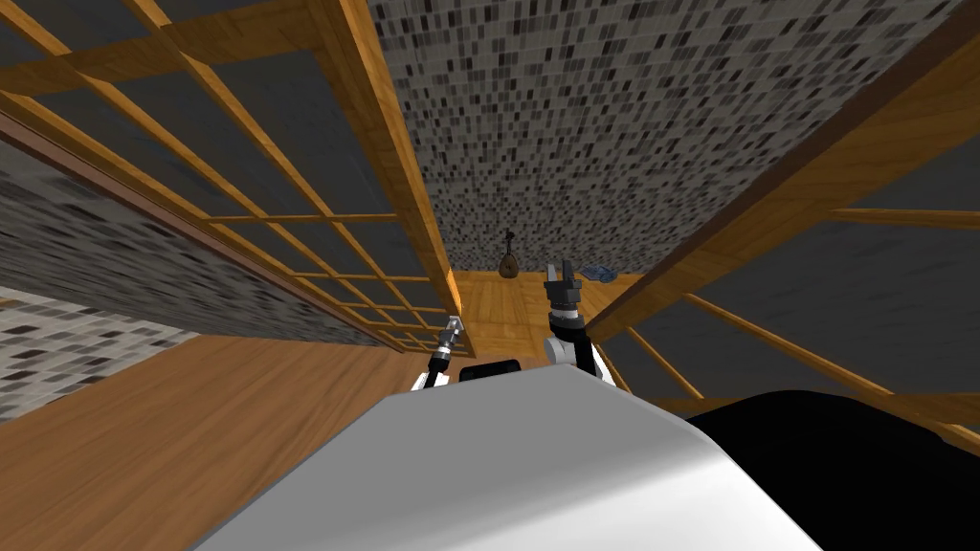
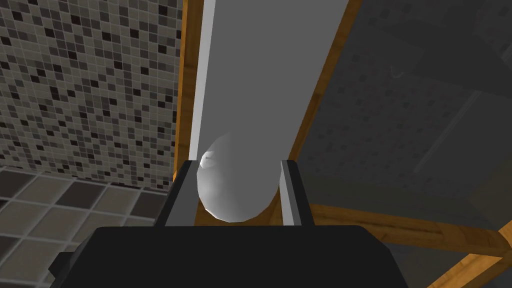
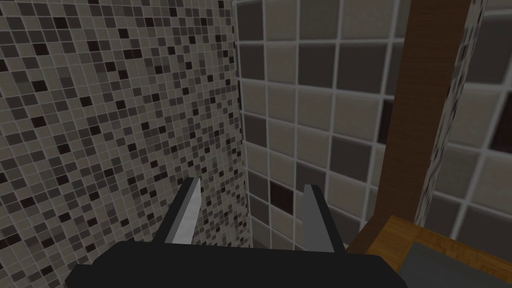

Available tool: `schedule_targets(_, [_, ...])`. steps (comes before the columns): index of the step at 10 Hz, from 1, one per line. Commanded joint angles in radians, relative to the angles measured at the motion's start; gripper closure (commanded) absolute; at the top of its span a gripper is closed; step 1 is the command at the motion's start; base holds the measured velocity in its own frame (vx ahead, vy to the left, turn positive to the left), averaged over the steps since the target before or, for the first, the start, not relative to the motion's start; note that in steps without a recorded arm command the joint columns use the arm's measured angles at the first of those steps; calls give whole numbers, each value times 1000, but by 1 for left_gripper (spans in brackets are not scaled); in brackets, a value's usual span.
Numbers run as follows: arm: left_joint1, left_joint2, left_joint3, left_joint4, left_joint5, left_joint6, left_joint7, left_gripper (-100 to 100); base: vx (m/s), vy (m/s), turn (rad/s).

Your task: Pull the door open

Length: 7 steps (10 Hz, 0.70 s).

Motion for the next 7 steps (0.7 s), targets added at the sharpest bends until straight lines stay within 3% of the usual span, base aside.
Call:
schedule_targets(1, [9,0,-12,0,18,0,50,100,-43,-5,-119])
schedule_targets(5, [14,9,-14,-1,45,-3,117,100,-25,2,-65])
schedule_targets(7, [19,19,-16,-2,78,-6,178,100,-33,-7,-112])
